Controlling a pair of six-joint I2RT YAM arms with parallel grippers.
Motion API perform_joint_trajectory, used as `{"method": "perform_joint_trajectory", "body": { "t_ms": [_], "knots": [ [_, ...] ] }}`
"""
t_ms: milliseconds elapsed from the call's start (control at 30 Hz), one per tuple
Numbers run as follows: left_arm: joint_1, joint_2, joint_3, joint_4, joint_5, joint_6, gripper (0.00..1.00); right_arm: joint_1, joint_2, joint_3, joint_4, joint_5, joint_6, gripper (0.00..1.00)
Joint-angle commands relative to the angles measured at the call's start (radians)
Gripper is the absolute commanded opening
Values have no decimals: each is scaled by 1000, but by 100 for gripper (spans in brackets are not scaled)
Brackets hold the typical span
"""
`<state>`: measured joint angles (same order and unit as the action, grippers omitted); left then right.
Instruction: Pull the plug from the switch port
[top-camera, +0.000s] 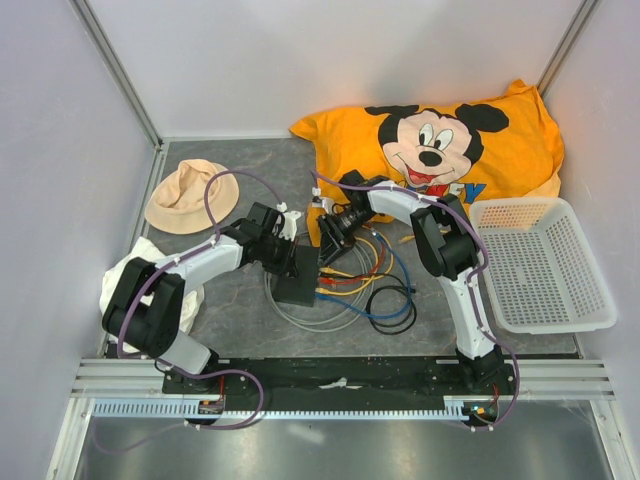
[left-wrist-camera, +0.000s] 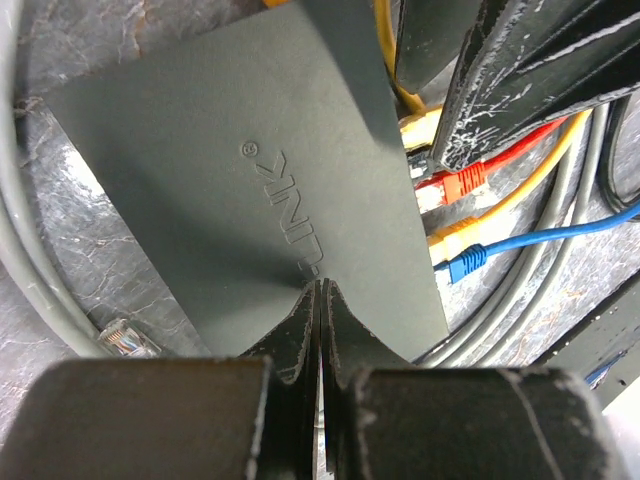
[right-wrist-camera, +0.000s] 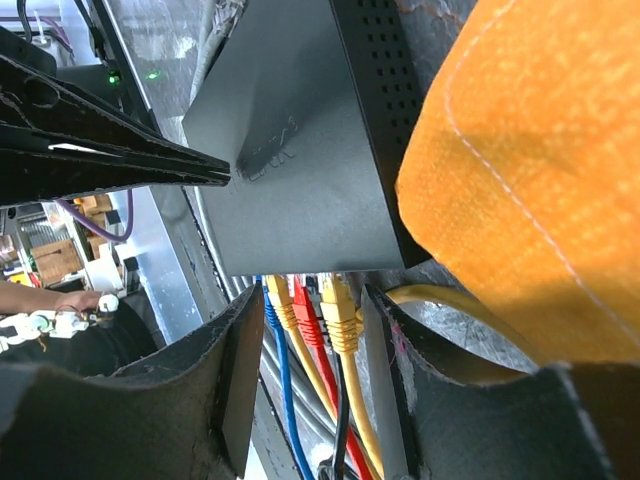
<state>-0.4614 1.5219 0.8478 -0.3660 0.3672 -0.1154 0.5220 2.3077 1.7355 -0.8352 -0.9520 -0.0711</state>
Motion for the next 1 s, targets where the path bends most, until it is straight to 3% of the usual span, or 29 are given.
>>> {"method": "perform_joint_trajectory", "body": {
  "t_ms": [0,367,967],
  "knots": [
    [4,7,-3,21,1,-15,2,6,33,38,-5,-42,-2,52],
    [6,12,-16,44,6,-13,1,9,64,22,-25,-34,-44,54],
    [7,32,-15,52,21,-15,2,27,82,25,-79,44,-128,40]
  ]
}}
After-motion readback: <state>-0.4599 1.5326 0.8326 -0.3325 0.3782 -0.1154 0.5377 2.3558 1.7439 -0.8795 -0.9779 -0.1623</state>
